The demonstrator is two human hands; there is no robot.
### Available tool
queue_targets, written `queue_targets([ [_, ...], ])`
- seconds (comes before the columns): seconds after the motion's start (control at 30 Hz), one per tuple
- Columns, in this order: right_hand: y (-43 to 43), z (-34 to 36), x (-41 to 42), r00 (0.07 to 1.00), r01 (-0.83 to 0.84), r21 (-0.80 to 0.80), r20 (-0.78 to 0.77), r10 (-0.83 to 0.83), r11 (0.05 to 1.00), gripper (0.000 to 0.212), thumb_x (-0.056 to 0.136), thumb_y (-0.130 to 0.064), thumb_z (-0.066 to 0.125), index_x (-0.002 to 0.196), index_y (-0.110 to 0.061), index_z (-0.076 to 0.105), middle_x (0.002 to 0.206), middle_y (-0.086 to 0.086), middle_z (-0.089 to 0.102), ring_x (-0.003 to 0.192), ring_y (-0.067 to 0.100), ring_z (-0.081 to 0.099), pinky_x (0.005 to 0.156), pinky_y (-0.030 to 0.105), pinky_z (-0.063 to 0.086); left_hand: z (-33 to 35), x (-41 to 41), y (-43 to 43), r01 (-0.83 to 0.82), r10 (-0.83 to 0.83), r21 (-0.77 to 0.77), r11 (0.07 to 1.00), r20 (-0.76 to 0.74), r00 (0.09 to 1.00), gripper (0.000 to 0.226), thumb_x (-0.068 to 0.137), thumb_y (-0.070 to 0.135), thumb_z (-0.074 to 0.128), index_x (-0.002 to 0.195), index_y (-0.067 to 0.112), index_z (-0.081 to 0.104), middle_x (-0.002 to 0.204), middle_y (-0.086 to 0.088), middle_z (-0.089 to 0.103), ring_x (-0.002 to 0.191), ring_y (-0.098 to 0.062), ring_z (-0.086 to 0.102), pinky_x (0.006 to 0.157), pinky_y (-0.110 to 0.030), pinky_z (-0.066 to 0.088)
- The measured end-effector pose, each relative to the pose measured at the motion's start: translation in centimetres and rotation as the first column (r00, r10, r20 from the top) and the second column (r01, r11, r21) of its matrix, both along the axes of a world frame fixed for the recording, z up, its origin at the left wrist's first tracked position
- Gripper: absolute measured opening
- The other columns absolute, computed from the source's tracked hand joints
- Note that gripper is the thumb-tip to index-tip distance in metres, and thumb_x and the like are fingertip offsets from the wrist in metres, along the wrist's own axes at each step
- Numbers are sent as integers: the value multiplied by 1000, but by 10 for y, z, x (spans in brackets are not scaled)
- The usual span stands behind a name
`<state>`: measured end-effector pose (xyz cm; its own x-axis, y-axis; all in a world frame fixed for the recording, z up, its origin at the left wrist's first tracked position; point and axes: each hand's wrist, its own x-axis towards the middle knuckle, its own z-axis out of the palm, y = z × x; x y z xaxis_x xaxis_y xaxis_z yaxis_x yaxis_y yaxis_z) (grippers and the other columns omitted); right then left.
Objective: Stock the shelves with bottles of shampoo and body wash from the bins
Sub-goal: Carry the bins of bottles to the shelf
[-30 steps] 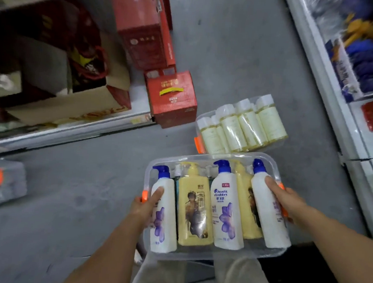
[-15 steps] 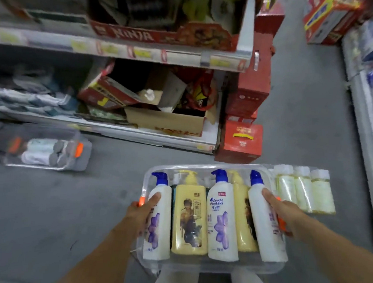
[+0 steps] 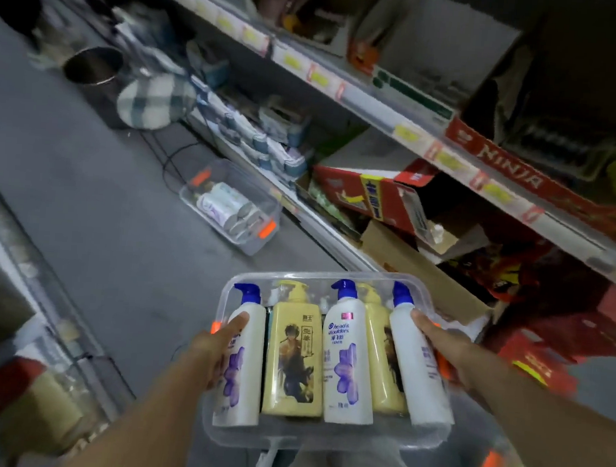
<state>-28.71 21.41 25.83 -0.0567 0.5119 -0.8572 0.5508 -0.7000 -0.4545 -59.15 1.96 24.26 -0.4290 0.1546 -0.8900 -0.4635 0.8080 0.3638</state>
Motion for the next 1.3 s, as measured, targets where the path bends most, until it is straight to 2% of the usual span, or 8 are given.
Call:
queue_targets([
  [0.23,70,-23,-147,966,-254,-93,30,258,963,71,75,-66,68,108,-3,65,76,17,74,68,28,70,57,33,57,-28,-90,-5,-308,311,-42,950,95,946,81,61,71,79,102,3,63,74,-13,66,55,-27,59,57,-30,52],
  [0.5,143,-17,-309,903,-416,-60,87,420,907,56,86,-59,62,94,-4,60,60,10,68,57,24,64,52,27,46,-1,-190,37,-474,475,-43,879,25,880,48,83,53,70,71,11,51,37,2,52,29,-11,49,41,-22,39],
  [0.67,164,1,-395,876,-472,-73,72,477,878,72,69,-67,75,105,-6,65,93,19,75,86,34,71,85,53,55,13,-252,45,-549,549,-16,836,-5,836,54,81,58,71,99,9,61,73,-8,58,61,-21,49,57,-25,38],
  [0.77,168,11,-447,860,-505,-33,61,506,862,65,77,-68,66,104,-9,60,91,13,71,84,30,67,74,41,51,19,-291,46,-586,586,14,810,5,810,63,82,56,71,120,8,59,87,-9,64,67,-22,55,55,-27,40],
  [0.9,165,13,-509,829,-552,-57,74,555,832,50,87,-58,59,92,-9,56,72,9,64,63,22,59,55,29,42,29,-348,47,-572,572,16,820,10,820,52,87,48,70,116,6,56,80,-7,60,63,-19,55,47,-27,40],
  [1.03,159,7,-569,833,-549,-97,11,553,830,80,65,-71,69,105,-3,63,74,14,75,66,29,72,71,48,61,34,-422,36,-543,543,-1,840,19,840,63,86,50,70,120,-1,58,80,-11,63,64,-22,58,42,-26,43],
  [1.13,142,13,-623,810,-577,-63,82,581,814,47,91,-47,60,83,0,56,47,10,64,44,24,62,38,27,50,39,-481,27,-511,512,-29,859,19,859,63,87,53,68,120,1,57,81,-10,63,64,-21,58,49,-29,38],
  [1.3,123,6,-691,879,-471,-48,63,474,881,59,88,-58,58,109,-3,59,81,12,63,70,24,58,55,31,43,43,-573,19,-439,440,-49,897,1,898,58,89,51,65,116,1,58,81,-12,63,65,-23,59,50,-30,39],
])
